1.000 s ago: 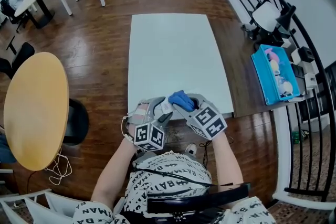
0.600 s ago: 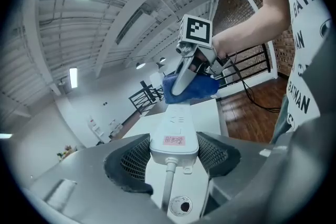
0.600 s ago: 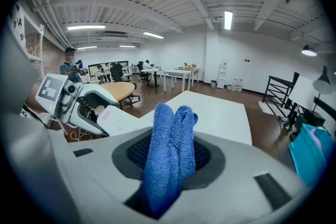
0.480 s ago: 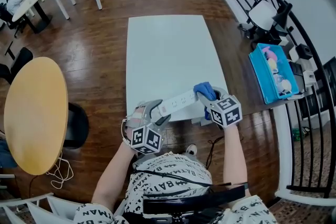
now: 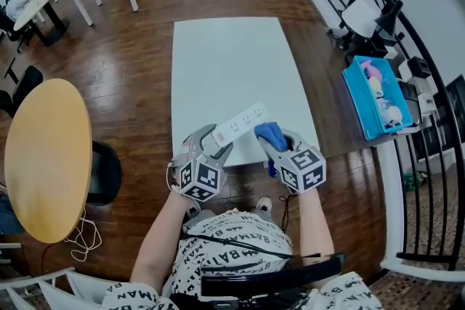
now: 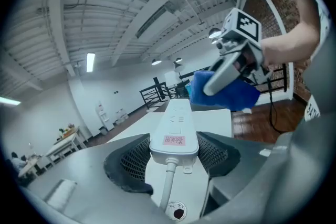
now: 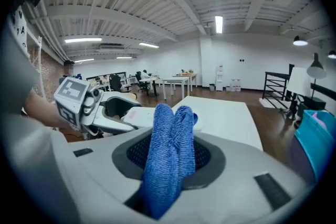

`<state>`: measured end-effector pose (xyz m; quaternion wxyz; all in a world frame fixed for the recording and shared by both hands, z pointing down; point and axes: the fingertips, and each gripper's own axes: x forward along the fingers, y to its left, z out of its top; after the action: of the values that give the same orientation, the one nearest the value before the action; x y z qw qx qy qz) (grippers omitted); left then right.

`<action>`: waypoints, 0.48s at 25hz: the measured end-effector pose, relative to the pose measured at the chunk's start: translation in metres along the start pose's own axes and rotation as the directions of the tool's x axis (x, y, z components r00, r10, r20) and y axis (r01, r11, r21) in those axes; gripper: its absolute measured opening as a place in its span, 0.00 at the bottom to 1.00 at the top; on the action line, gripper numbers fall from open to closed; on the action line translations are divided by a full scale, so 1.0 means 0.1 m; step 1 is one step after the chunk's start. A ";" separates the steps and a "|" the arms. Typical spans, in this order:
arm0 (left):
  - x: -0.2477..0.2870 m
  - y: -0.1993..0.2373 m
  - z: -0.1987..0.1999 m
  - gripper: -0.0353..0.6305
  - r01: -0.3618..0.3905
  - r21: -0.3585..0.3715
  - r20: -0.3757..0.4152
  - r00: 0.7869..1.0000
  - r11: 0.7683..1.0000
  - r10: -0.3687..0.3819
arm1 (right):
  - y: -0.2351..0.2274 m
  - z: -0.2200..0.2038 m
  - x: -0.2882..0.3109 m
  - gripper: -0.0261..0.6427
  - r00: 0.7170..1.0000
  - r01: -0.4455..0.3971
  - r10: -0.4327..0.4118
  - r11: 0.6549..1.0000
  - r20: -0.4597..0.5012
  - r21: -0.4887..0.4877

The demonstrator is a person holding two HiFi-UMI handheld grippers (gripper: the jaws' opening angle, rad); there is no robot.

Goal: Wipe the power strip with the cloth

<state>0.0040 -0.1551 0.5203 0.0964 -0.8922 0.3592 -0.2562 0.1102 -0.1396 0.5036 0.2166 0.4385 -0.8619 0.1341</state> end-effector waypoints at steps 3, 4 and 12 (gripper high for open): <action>0.06 0.06 0.03 0.48 -0.032 -0.059 -0.005 0.999 0.998 0.032 | 0.23 -0.12 0.18 0.24 0.999 -0.030 0.031 0.999 -0.022 0.026; 0.07 0.06 0.03 0.48 -0.039 -0.073 -0.008 0.999 0.997 0.038 | 0.29 -0.15 0.23 0.24 0.999 -0.036 0.037 0.999 -0.026 0.038; 0.01 0.00 0.02 0.48 -0.052 -0.054 -0.014 0.999 0.997 0.051 | 0.49 -0.15 0.39 0.24 0.998 -0.060 0.062 0.997 -0.028 0.056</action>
<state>0.0055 -0.1559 0.5184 0.0764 -0.8833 0.3894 -0.2495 0.0542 -0.1323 0.5333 0.2131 0.4157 -0.8675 0.1711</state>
